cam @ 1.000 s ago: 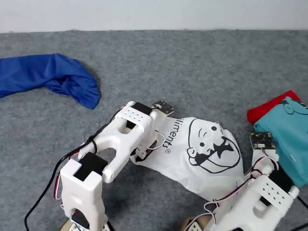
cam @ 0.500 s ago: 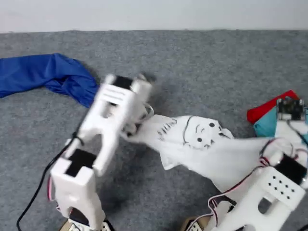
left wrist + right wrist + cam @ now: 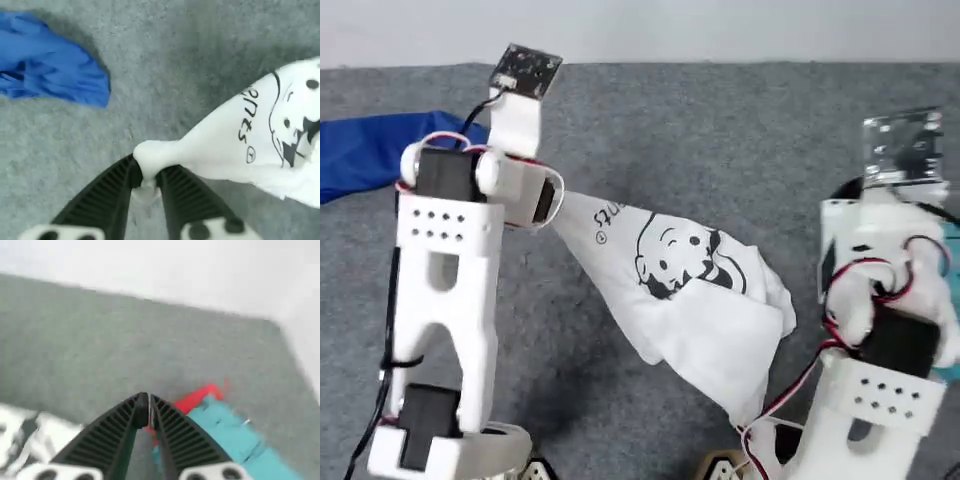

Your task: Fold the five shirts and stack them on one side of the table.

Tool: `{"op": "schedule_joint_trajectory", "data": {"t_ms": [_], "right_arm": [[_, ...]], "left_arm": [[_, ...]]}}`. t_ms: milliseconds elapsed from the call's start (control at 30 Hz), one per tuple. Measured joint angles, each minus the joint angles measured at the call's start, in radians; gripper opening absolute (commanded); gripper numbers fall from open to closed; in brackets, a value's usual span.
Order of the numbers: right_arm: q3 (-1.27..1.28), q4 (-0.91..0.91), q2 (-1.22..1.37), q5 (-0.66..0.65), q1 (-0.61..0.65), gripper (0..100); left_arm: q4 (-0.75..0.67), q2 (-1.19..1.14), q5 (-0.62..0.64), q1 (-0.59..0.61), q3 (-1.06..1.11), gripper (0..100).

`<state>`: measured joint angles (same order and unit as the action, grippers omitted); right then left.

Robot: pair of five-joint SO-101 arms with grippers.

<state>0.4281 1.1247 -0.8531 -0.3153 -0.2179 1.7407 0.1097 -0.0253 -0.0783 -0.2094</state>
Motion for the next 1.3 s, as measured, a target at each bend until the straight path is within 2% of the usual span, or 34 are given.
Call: {"op": "schedule_joint_trajectory", "data": {"t_ms": [133, 300, 367, 533, 767, 933, 1133, 1300], "right_arm": [[0.195, 0.025, 0.06, -0.003, 0.077, 4.3], [0.462, -0.012, 0.226, -0.1, 0.222, 21.7], [0.493, -0.032, 0.293, -0.107, 0.249, 25.1], [0.494, -0.025, 0.325, -0.114, 0.272, 22.6], [0.494, -0.008, 0.307, -0.114, 0.272, 7.4], [0.494, -0.046, 0.307, -0.114, 0.264, 9.9], [0.603, -0.193, 0.304, -0.115, 0.153, 11.2], [0.652, -0.229, 0.304, -0.115, 0.127, 11.0]], "left_arm": [[0.0, 0.006, 0.0, 0.0, 0.132, 1], [-0.035, 0.006, 0.0, 0.0, 0.23, 1], [-0.04, 0.006, 0.0, 0.0, 0.249, 1], [-0.043, 0.006, 0.0, 0.0, 0.262, 1], [-0.043, 0.006, 0.0, 0.0, 0.262, 1], [-0.043, 0.006, 0.0, 0.0, 0.262, 1], [-0.043, 0.006, 0.0, 0.0, 0.304, 1], [-0.061, 0.006, 0.0, -0.003, 0.344, 1]]}}
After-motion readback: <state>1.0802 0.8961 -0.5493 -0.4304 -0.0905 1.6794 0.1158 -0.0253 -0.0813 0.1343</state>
